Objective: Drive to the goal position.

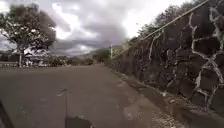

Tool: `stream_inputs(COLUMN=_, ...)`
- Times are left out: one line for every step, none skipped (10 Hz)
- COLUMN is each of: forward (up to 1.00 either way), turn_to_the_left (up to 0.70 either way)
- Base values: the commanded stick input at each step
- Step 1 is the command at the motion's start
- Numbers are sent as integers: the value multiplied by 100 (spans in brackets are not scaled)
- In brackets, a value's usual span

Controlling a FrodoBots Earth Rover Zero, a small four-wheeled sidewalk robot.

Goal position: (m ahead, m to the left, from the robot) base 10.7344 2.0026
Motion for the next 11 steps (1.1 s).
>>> stream_inputs(forward=70, turn_to_the_left=0)
stream_inputs(forward=70, turn_to_the_left=0)
stream_inputs(forward=70, turn_to_the_left=0)
stream_inputs(forward=70, turn_to_the_left=0)
stream_inputs(forward=70, turn_to_the_left=0)
stream_inputs(forward=70, turn_to_the_left=1)
stream_inputs(forward=70, turn_to_the_left=7)
stream_inputs(forward=70, turn_to_the_left=12)
stream_inputs(forward=70, turn_to_the_left=0)
stream_inputs(forward=70, turn_to_the_left=0)
stream_inputs(forward=70, turn_to_the_left=0)
